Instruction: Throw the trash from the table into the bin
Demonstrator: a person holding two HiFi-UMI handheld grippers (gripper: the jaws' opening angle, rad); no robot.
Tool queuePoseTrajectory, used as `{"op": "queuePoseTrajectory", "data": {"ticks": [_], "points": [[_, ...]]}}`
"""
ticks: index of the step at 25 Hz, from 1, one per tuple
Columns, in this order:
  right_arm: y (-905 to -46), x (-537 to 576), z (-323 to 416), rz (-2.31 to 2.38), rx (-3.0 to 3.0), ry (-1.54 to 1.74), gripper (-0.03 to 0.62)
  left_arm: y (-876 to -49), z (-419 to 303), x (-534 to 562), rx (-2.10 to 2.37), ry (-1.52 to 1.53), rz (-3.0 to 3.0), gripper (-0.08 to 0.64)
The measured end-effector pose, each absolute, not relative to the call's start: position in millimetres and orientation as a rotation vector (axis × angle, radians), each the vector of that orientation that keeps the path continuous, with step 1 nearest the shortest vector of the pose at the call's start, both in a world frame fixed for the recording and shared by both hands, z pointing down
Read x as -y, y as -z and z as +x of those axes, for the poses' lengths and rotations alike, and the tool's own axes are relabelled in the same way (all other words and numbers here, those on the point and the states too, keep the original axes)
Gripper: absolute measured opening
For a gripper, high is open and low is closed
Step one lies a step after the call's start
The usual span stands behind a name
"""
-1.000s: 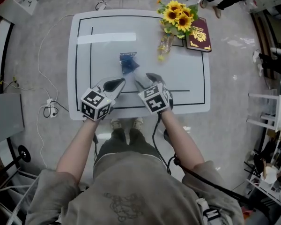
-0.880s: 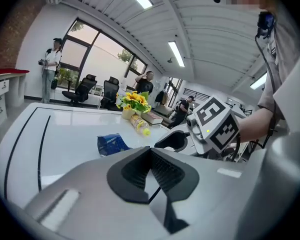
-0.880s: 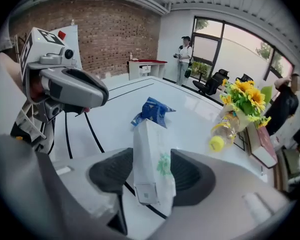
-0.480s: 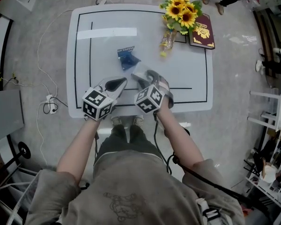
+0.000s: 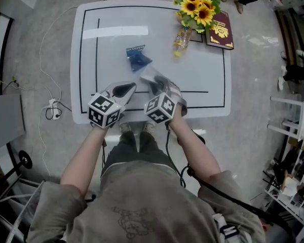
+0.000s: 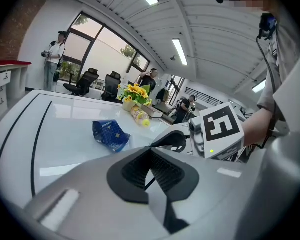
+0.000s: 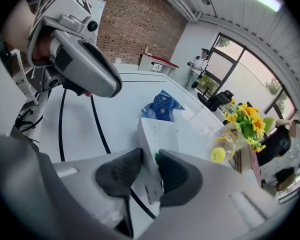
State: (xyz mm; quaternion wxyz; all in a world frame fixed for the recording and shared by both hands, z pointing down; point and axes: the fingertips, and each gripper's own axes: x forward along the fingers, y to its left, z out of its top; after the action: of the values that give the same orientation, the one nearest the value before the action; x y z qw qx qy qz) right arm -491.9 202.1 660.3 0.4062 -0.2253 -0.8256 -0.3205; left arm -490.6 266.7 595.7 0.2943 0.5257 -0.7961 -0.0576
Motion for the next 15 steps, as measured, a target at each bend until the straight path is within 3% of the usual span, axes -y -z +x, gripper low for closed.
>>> {"op": "queuePoseTrajectory", "data": {"ticks": [15], "points": [[-656.8,-202.8,-487.4,-0.635,2.079,0.786,0.072,-599.3,-482.1,-277.6,2.13,0.162,1.36,-0.002]]}}
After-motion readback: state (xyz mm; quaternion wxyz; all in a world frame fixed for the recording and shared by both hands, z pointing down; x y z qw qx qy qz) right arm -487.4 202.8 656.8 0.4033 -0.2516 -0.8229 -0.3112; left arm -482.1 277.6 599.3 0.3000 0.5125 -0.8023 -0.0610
